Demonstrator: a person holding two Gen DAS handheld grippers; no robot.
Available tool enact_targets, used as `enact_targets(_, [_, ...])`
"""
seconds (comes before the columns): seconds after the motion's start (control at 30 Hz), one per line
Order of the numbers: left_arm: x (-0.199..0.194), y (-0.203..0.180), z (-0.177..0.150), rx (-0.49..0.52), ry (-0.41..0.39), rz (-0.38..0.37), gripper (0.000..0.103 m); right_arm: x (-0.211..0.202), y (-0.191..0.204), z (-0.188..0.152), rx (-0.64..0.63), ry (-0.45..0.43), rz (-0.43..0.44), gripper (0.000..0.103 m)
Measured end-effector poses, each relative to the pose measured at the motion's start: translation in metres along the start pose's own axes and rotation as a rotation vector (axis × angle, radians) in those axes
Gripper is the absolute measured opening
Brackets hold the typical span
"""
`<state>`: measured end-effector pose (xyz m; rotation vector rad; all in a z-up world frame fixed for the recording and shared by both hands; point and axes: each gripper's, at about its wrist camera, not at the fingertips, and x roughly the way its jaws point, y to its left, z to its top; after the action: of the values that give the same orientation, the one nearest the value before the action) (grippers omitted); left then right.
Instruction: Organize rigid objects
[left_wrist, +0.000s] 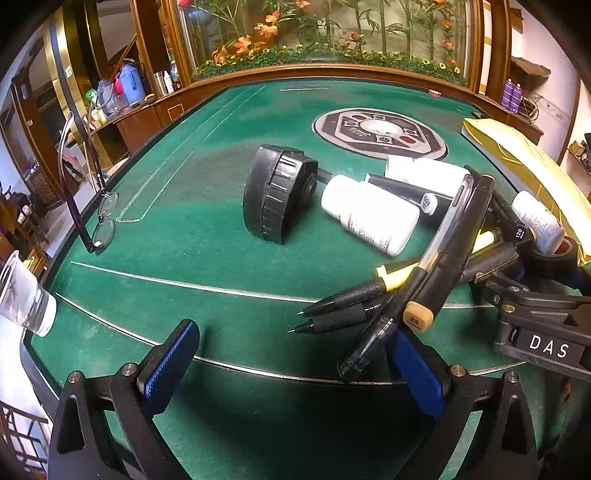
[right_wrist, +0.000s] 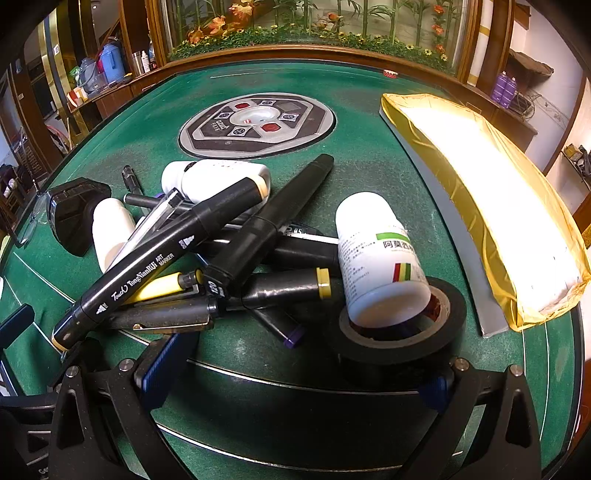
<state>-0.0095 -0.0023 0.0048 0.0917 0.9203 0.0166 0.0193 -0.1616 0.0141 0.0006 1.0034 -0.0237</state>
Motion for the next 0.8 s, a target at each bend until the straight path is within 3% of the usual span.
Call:
enact_targets(0.27, [-0.004, 0.005, -0.002, -0.012, -0.014, -0.036, 0.103, 0.001, 0.000, 0.000, -0.014, 0.001, 0.006, 0.103])
enact_targets(0.4, [-0.008, 0.009, -0.004, -0.024, -0.011, -0.016, 0.103, 0.001, -0.009, -0.002, -0.188, 0.019, 0.126, 0.103])
enact_targets(0.63, [-0.027, 0.025, 0.010, -0.041, -0.045, -0.020, 0.103, -0.017, -0.052, -0.016, -0.255, 0.027, 0.301, 0.103])
enact_targets(0.8, [-0.030, 0.031, 0.034, -0.033, -0.078, 0.008, 0.103, -0.047, -0.070, -0.028, -0.288, -0.087, 0.360, 0.103])
